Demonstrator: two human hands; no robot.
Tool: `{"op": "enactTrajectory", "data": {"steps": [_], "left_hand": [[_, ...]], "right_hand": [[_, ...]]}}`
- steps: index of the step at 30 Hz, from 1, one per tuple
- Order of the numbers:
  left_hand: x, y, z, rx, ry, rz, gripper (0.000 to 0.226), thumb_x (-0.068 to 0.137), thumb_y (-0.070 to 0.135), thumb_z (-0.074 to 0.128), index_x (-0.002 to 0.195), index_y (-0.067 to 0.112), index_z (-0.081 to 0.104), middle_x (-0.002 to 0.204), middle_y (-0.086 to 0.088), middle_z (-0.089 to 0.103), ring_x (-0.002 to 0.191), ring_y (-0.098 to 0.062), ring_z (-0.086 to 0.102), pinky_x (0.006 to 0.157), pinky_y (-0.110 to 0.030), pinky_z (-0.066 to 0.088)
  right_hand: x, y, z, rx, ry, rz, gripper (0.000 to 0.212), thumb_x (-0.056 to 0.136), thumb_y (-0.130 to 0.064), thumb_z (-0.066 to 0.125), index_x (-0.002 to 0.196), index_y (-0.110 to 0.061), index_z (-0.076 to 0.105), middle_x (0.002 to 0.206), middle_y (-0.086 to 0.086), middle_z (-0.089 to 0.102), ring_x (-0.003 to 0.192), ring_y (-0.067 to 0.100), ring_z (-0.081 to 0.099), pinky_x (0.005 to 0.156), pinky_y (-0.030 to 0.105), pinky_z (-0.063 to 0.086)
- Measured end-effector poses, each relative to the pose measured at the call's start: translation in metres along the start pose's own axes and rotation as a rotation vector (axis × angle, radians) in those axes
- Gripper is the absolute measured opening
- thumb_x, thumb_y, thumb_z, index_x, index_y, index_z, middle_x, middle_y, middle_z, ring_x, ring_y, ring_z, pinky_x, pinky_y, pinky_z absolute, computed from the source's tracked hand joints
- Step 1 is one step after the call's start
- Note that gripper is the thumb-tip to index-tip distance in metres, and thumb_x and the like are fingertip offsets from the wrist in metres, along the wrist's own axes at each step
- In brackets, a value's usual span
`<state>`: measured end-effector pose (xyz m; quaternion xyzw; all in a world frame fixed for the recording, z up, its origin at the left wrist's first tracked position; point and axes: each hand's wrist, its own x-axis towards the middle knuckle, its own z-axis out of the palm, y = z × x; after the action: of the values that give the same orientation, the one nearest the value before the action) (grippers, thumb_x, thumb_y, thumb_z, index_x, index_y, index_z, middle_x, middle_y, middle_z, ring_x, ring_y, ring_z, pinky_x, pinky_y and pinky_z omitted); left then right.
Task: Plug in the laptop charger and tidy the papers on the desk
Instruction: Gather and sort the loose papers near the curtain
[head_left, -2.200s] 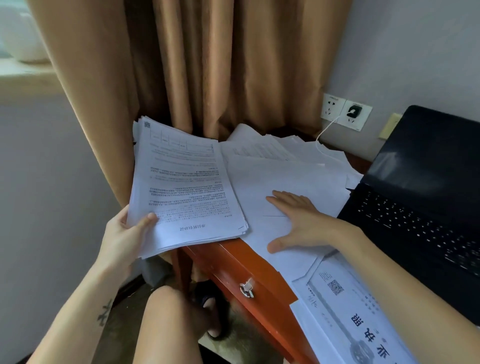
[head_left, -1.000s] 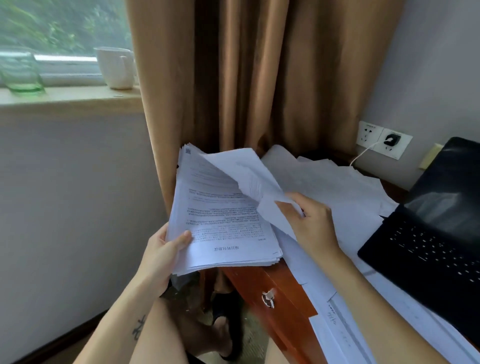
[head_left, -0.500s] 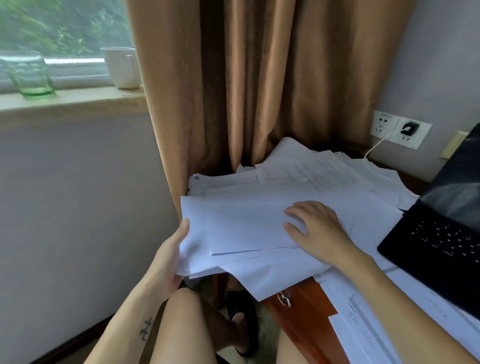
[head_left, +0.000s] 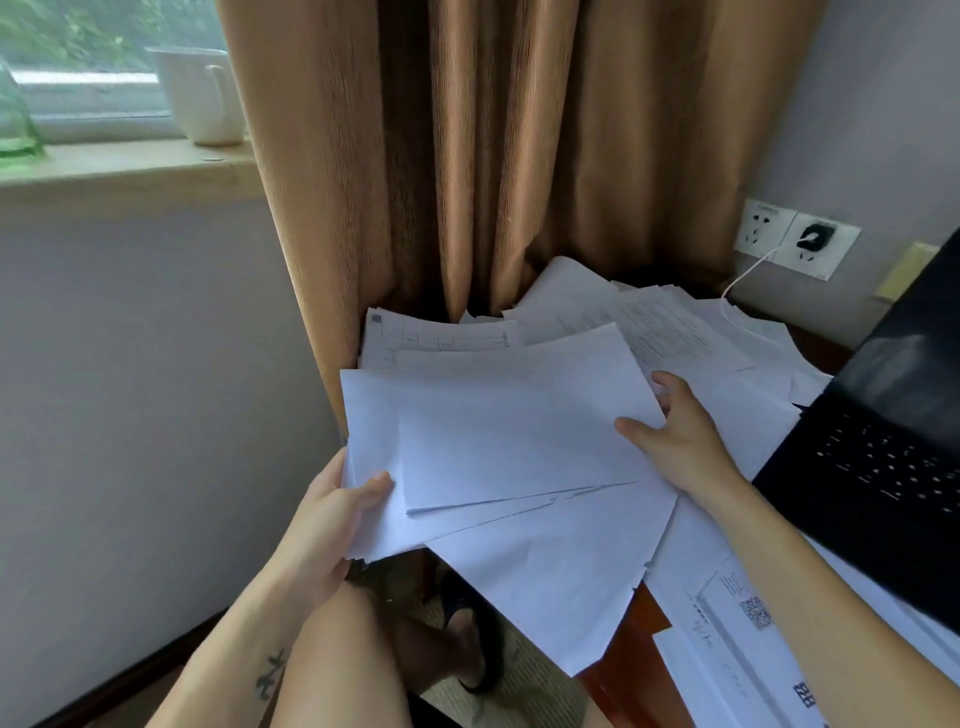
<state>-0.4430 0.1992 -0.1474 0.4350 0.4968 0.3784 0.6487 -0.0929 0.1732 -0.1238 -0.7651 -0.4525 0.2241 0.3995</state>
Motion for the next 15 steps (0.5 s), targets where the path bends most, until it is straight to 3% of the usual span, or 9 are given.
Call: {"op": "enactTrajectory", "data": {"steps": [3, 5, 9, 15], "left_hand": [[0.003, -0.004, -0.001, -0.039, 0.023, -0.022, 0.033, 0.108, 0.012, 0.052, 0.129, 0.034, 0.065, 0.122, 0.003, 0.077, 0.109, -0.028, 0.075, 0.103, -0.056, 0.053], [0.005, -0.006, -0.001, -0.059, 0.033, -0.031, 0.033, 0.109, 0.013, 0.050, 0.128, 0.035, 0.065, 0.121, 0.003, 0.077, 0.107, -0.027, 0.075, 0.101, -0.056, 0.054], [0.007, -0.005, -0.003, -0.035, 0.036, -0.038, 0.038, 0.103, 0.004, 0.052, 0.126, 0.031, 0.067, 0.117, 0.000, 0.078, 0.100, -0.027, 0.077, 0.092, -0.048, 0.056], [0.001, -0.004, -0.003, 0.038, -0.013, -0.028, 0.040, 0.091, 0.004, 0.051, 0.121, 0.025, 0.068, 0.122, -0.011, 0.072, 0.093, -0.028, 0.070, 0.069, -0.036, 0.046]], "right_hand": [[0.004, 0.005, -0.006, 0.088, 0.063, -0.058, 0.036, 0.099, -0.008, 0.061, 0.133, -0.018, 0.056, 0.117, -0.006, 0.066, 0.110, 0.017, 0.064, 0.101, 0.042, 0.052], [0.009, 0.006, -0.015, 0.063, 0.119, -0.098, 0.023, 0.102, -0.008, 0.053, 0.119, -0.019, 0.063, 0.108, -0.004, 0.068, 0.105, 0.020, 0.064, 0.095, 0.040, 0.052], [0.014, -0.003, -0.044, 0.082, 0.172, -0.092, 0.024, 0.105, -0.006, 0.044, 0.107, -0.018, 0.064, 0.101, 0.004, 0.066, 0.098, 0.028, 0.062, 0.081, 0.032, 0.046], [0.004, -0.002, -0.048, 0.063, -0.006, -0.084, 0.023, 0.102, -0.007, 0.051, 0.104, -0.016, 0.072, 0.105, 0.015, 0.072, 0.092, 0.026, 0.065, 0.079, 0.031, 0.048]]}}
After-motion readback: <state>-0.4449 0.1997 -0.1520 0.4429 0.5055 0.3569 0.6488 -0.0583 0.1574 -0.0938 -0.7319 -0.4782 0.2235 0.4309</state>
